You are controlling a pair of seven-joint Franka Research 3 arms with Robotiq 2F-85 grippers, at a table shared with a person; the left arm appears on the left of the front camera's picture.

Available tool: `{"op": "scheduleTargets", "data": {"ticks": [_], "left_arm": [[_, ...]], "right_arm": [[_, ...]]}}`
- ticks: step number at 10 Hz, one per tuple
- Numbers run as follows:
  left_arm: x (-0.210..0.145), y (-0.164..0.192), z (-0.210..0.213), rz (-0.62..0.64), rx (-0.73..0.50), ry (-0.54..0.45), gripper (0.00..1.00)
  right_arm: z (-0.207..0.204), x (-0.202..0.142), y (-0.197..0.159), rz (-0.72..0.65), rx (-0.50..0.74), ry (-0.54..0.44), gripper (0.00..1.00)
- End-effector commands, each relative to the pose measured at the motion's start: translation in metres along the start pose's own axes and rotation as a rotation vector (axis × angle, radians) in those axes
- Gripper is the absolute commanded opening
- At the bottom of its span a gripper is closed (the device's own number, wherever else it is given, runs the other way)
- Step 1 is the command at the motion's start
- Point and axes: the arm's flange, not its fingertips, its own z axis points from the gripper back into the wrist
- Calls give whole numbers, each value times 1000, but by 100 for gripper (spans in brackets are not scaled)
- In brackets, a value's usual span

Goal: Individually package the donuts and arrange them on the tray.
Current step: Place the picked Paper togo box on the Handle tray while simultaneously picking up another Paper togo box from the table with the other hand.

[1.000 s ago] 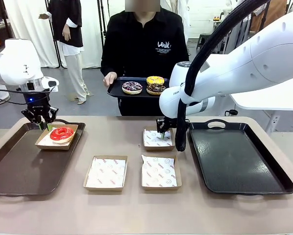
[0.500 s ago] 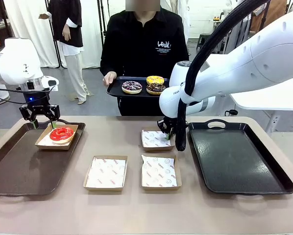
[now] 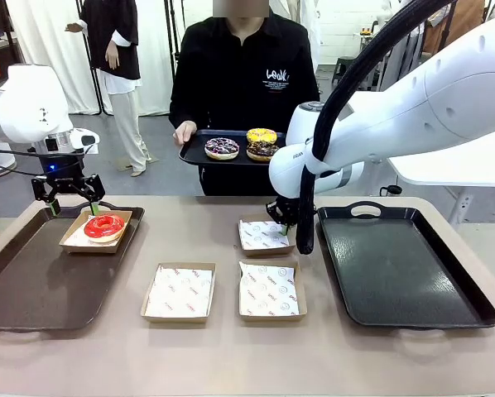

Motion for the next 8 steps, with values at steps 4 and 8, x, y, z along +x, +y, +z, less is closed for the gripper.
{"op": "scheduleTargets", "data": {"ticks": [4, 8], "left_arm": [[-63, 35, 64, -74, -260, -7, 100], [-146, 145, 135, -61, -731, -29, 100]], "right_arm": [[71, -15, 7, -57, -95, 10, 0], [147, -4, 7, -136, -82, 20, 0]]}}
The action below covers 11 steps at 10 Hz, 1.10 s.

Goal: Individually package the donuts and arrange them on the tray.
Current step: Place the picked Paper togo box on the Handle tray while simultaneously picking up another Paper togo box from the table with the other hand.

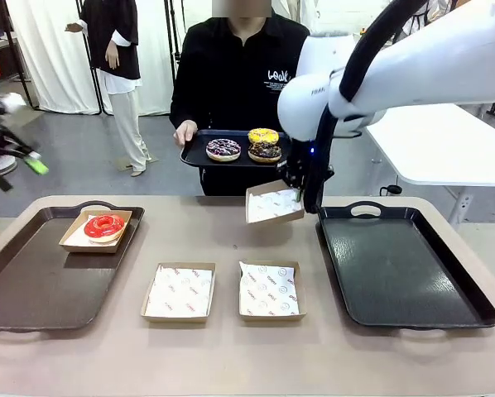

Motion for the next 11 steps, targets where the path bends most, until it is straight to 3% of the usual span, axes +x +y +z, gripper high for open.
{"op": "scheduleTargets", "data": {"ticks": [1, 5, 11], "left_arm": [[-27, 41, 34, -5, -220, -3, 100], [-56, 103, 63, 28, -429, 5, 100], [-51, 167, 30, 287, -719, -41, 100]], "right_arm": [[15, 10, 11, -37, -16, 40, 0], [48, 29, 23, -64, -54, 68, 0], [50, 45, 7, -114, -33, 81, 0]]}}
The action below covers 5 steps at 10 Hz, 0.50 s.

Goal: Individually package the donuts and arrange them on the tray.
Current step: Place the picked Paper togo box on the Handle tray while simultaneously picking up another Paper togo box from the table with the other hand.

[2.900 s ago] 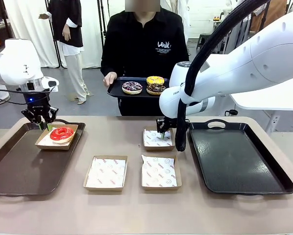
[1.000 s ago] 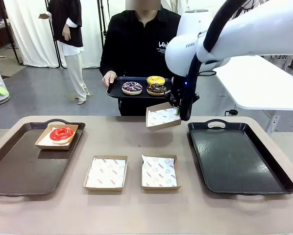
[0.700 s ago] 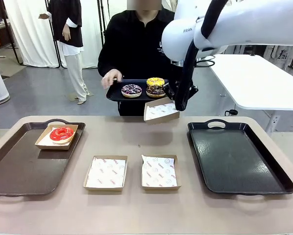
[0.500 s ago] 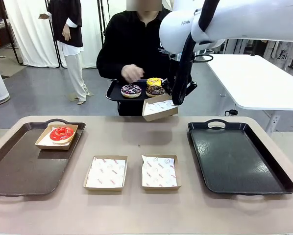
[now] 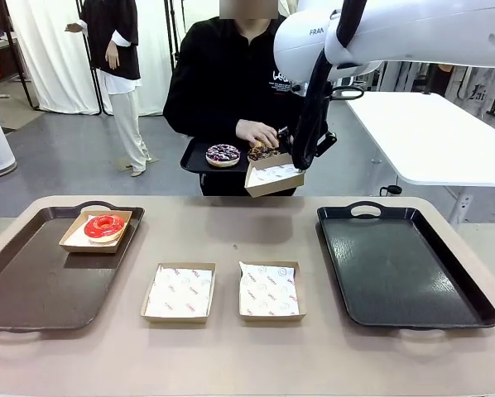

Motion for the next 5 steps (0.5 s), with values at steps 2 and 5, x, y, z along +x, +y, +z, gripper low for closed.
{"op": "scheduleTargets", "data": {"ticks": [2, 5], "left_arm": [[-4, -3, -3, 108, -109, -67, 100], [-2, 7, 2, 77, -75, -34, 100]], "right_arm": [[2, 8, 1, -29, 6, 17, 0], [-1, 2, -2, -5, 0, 2, 0]]}}
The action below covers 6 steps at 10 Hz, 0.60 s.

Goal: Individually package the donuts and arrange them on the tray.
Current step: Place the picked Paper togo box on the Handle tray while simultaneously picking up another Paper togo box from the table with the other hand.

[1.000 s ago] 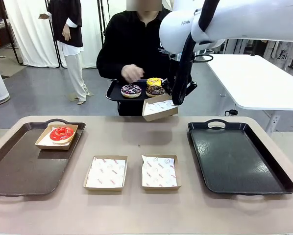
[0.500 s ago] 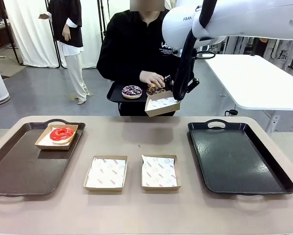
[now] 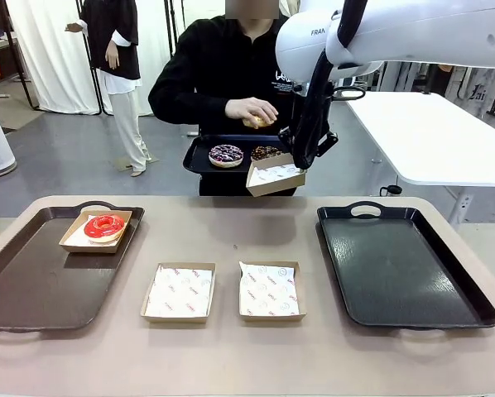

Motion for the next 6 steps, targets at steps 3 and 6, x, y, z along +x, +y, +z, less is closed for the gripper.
{"op": "scheduleTargets", "data": {"ticks": [3, 6], "left_arm": [[0, 0, 1, -26, 2, 11, 100], [0, 0, 1, -26, 2, 11, 100]], "right_arm": [[0, 0, -1, -1, -2, -1, 0], [0, 0, -1, -1, -2, -1, 0]]}}
